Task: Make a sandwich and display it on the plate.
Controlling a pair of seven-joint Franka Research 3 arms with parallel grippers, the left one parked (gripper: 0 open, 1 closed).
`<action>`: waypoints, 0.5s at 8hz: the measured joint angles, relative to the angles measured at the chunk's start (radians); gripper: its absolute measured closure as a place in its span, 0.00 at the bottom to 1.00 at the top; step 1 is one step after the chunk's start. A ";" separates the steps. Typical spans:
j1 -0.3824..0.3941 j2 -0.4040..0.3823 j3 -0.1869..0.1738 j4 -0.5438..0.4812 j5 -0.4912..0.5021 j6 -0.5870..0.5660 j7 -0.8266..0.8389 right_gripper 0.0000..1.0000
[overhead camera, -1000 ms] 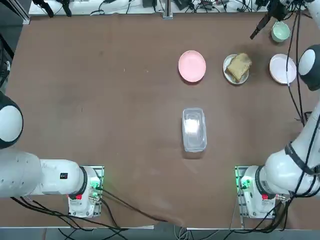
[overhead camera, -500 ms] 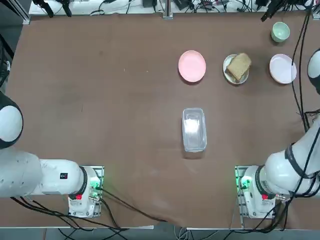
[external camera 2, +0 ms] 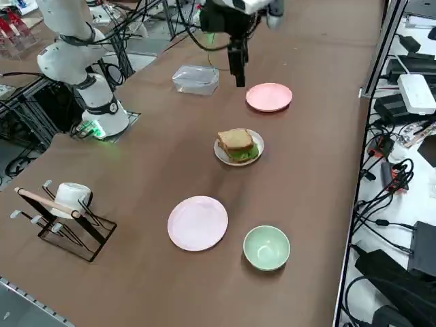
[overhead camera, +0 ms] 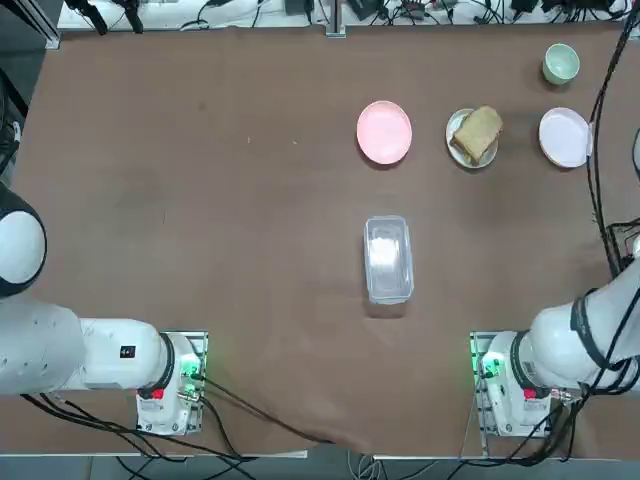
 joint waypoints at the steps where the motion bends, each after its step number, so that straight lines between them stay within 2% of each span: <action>1: 0.039 -0.054 -0.007 -0.059 -0.052 0.003 0.081 0.00; 3: 0.146 -0.192 -0.037 -0.230 -0.108 0.049 0.257 0.00; 4: 0.209 -0.262 -0.073 -0.311 -0.115 0.063 0.316 0.00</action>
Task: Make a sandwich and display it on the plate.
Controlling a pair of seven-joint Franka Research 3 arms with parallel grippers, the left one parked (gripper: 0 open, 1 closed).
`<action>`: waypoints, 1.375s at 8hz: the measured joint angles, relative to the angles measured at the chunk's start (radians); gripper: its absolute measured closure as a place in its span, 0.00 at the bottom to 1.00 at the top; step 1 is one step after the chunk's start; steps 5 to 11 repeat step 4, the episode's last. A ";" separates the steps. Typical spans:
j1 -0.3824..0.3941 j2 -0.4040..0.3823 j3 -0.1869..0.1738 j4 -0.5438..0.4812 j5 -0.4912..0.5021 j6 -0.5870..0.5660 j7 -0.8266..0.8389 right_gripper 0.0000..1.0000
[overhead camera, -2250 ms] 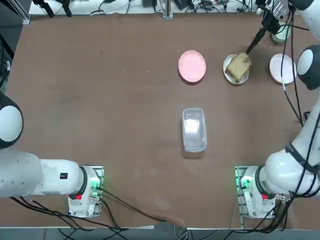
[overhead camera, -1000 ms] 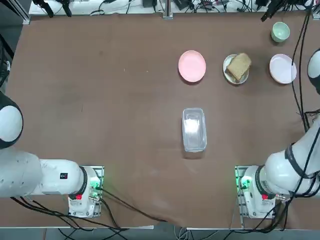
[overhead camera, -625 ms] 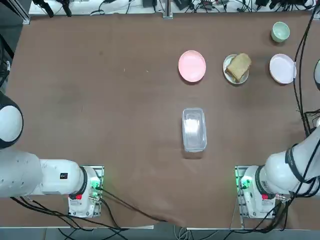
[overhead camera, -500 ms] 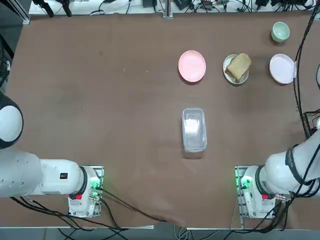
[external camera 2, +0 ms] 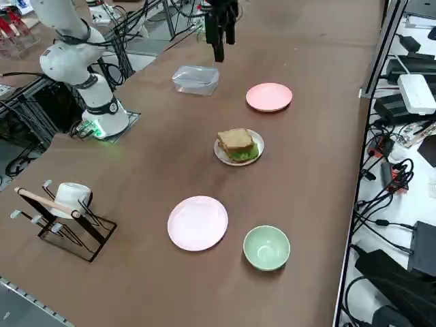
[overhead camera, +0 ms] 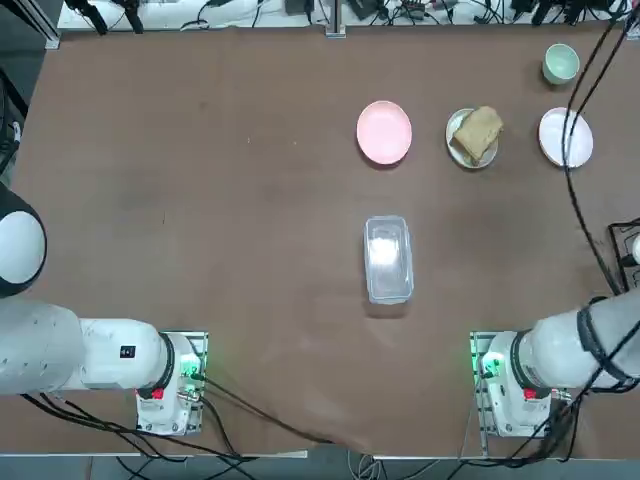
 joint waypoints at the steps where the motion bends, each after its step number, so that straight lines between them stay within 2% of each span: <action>1: 0.048 -0.060 -0.038 -0.059 -0.002 0.003 0.027 0.00; 2: 0.070 -0.111 -0.062 -0.102 -0.002 0.004 0.032 0.00; 4: 0.075 -0.169 -0.074 -0.136 -0.002 -0.002 0.032 0.00; 11: 0.075 -0.169 -0.074 -0.136 -0.002 -0.002 0.032 0.00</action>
